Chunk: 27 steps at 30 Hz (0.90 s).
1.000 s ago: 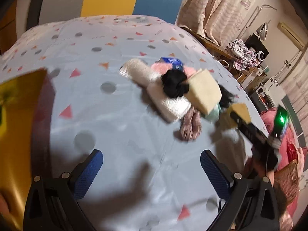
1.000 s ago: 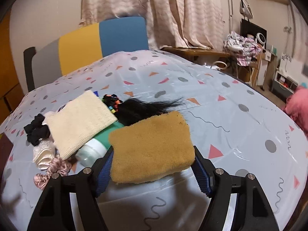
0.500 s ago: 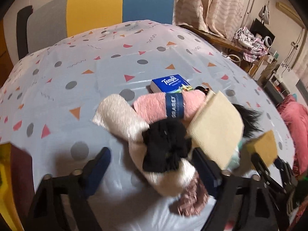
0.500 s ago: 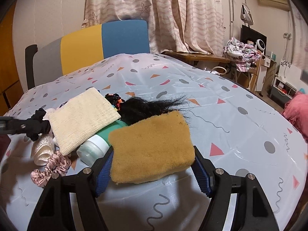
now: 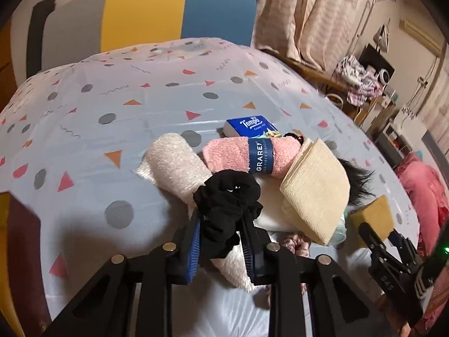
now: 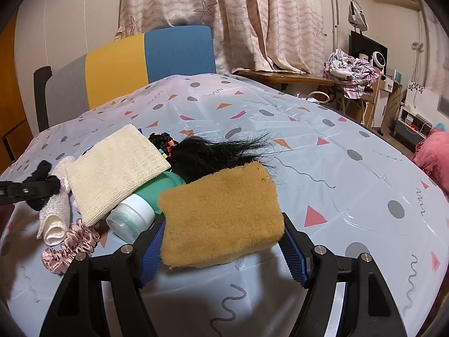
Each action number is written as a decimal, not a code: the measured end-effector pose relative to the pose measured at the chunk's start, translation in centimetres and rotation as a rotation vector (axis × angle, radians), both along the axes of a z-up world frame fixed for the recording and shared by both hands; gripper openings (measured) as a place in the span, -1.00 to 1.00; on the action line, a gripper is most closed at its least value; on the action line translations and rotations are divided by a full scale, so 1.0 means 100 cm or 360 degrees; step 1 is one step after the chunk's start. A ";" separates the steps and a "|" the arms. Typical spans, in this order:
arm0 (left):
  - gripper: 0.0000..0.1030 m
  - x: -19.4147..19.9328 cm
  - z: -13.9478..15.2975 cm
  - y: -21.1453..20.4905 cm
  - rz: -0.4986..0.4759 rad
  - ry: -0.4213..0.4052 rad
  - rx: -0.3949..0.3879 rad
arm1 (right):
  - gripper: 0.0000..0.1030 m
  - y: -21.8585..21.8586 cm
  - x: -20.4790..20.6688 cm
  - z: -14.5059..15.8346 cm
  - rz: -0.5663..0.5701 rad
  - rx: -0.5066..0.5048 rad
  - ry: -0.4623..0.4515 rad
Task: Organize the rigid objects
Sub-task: 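Grasp the black scrunchie with the left gripper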
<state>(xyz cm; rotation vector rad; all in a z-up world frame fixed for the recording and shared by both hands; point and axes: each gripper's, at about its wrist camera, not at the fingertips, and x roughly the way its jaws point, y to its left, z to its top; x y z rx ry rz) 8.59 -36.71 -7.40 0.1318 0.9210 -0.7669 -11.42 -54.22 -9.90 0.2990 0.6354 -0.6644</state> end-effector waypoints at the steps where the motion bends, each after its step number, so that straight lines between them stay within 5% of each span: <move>1: -0.53 -0.002 0.001 0.006 0.0006 -0.0004 -0.0016 | 0.44 0.000 0.000 0.000 -0.0002 -0.0004 0.0001; 20: -0.67 -0.022 -0.006 0.087 0.0062 0.0116 -0.0129 | 0.44 0.008 0.006 0.002 -0.0020 -0.0092 0.0089; 22: -0.48 -0.026 -0.001 0.081 0.0037 0.0044 -0.0077 | 0.44 0.011 0.007 0.003 -0.0014 -0.0110 0.0097; 24: 0.30 -0.025 0.000 0.071 0.0039 0.0000 -0.0001 | 0.44 0.013 0.008 0.003 -0.0008 -0.0128 0.0102; 26: 0.67 -0.021 -0.003 0.060 0.0028 -0.0020 0.0067 | 0.44 0.015 0.008 0.004 -0.0001 -0.0141 0.0109; 27: 0.67 -0.019 -0.005 0.055 0.0016 -0.0024 0.0084 | 0.44 0.015 0.009 0.004 0.0001 -0.0146 0.0112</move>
